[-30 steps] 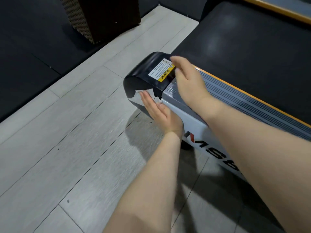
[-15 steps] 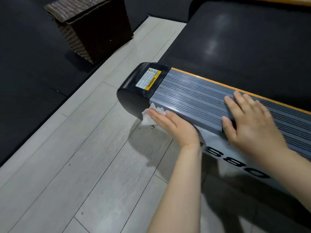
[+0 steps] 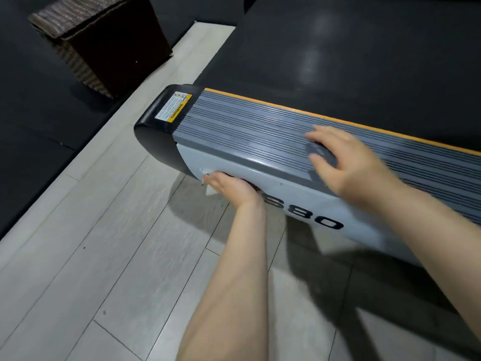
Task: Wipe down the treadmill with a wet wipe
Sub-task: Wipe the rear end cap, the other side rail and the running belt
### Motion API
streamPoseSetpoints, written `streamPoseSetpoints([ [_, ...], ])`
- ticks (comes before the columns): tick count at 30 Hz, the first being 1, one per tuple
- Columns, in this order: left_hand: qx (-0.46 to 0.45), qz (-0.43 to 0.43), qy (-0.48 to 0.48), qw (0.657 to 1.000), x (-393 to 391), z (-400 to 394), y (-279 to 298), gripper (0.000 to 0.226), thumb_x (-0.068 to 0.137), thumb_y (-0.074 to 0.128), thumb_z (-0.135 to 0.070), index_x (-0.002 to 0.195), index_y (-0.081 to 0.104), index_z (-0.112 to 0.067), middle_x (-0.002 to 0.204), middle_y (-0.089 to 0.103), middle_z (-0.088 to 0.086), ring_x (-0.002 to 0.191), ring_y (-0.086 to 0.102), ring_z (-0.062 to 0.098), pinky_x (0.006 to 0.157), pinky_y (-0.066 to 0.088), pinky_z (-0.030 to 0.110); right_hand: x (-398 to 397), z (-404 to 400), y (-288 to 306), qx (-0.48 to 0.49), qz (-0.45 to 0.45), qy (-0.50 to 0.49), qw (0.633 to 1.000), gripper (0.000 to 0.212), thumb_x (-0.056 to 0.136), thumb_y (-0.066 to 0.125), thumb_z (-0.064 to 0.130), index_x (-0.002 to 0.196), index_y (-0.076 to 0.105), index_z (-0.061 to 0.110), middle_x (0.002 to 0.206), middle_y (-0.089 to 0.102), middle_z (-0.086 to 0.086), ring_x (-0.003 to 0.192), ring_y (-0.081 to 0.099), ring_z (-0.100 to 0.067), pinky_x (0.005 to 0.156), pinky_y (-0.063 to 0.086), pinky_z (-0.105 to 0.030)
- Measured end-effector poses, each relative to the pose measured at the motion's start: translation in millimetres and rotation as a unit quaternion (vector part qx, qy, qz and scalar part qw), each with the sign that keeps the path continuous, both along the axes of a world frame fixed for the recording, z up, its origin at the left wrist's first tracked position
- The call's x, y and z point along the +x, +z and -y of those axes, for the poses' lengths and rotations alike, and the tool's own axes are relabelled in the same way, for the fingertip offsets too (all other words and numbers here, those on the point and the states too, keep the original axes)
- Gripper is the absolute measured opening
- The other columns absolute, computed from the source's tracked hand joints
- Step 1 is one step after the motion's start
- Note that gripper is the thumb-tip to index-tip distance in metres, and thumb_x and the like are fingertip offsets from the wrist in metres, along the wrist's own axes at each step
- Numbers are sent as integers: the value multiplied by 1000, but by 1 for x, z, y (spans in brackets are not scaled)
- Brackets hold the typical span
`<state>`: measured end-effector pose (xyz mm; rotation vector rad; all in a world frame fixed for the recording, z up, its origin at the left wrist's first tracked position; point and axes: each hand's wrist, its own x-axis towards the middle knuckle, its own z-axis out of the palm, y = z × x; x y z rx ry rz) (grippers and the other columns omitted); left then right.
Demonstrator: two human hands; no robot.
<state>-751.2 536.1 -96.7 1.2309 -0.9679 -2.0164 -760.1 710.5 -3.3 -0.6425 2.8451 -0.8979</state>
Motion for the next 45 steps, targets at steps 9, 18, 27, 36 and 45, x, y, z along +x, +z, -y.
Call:
streamPoseSetpoints([
  [9,-160,-14,-40,986,19,-64,2,51,106,21,-44,156,13,-38,165,9,-13,150,17,10,121,20,32,64,-108,-26,247,-117,-38,961,65,95,31,49,149,35,13,156,33,-7,144,29,-26,119,18,-43],
  [18,41,-7,-57,997,7,13,-11,63,94,34,-60,139,53,-21,137,61,0,127,56,27,101,49,43,64,-104,-30,258,-128,-60,956,65,96,27,51,149,37,16,155,34,-4,143,30,-24,119,20,-43],
  [27,-26,31,-42,998,3,2,-17,54,103,25,-55,147,43,-27,147,50,1,128,53,21,96,51,35,65,-103,-27,261,-124,-64,955,63,97,25,51,149,36,16,156,33,-4,144,29,-23,119,18,-41],
  [36,77,9,-49,996,5,2,5,41,102,34,-33,120,66,-15,123,68,-8,106,68,17,77,52,26,65,-105,-31,241,-131,-69,959,62,97,28,50,149,37,18,156,34,-3,144,29,-22,119,19,-42],
  [45,-80,11,14,997,9,-52,-8,54,104,20,-42,157,17,-31,164,20,-2,146,28,20,115,27,34,66,-104,-30,239,-136,-72,959,63,96,26,50,148,38,17,154,36,-4,143,32,-23,119,21,-43],
])
